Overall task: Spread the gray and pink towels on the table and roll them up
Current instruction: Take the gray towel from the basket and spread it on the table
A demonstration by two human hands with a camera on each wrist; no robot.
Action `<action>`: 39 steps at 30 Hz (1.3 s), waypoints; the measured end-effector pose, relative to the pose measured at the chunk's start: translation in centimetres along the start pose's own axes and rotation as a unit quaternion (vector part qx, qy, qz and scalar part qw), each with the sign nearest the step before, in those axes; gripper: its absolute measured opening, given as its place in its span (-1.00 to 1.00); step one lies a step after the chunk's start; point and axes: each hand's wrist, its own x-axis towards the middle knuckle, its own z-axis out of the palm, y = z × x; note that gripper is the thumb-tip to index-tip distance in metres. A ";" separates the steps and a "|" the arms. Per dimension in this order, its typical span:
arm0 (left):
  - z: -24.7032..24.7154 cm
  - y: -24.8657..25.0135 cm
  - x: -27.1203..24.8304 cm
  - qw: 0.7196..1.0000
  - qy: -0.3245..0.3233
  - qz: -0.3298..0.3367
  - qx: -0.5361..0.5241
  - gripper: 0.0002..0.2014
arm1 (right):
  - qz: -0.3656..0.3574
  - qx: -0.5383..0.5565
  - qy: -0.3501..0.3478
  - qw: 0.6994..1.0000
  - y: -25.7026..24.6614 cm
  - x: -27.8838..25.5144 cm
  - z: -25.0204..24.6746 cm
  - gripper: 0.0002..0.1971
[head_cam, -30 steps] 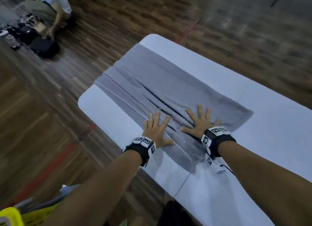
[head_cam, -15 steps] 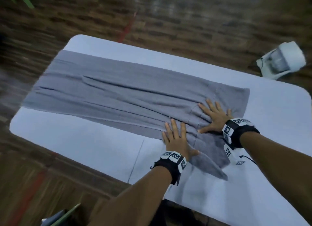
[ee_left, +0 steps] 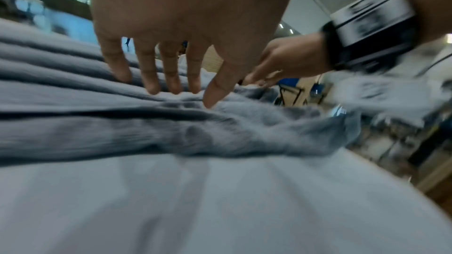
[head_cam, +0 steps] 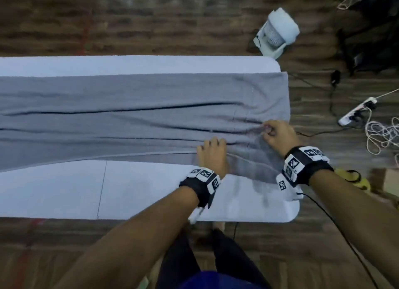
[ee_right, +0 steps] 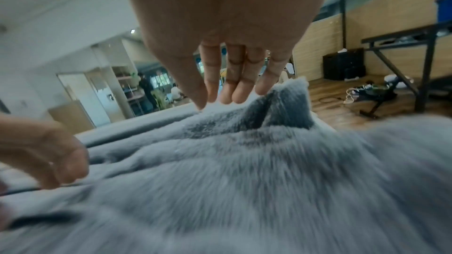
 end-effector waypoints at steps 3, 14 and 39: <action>0.1 -4.1 -0.9 0.999 -0.011 0.027 0.031 -0.60 | 0.010 0.011 -0.056 0.998 0.3 -5.4 1.7 -0.82; 0.6 -8.8 -1.6 0.995 0.061 0.062 0.046 -0.64 | -0.016 0.021 -0.091 0.995 0.5 -12.2 2.4 -0.86; 4.4 -10.2 -14.8 0.978 0.065 0.198 -0.016 -0.73 | -0.046 -0.008 -0.164 0.985 1.2 -25.3 6.4 -0.80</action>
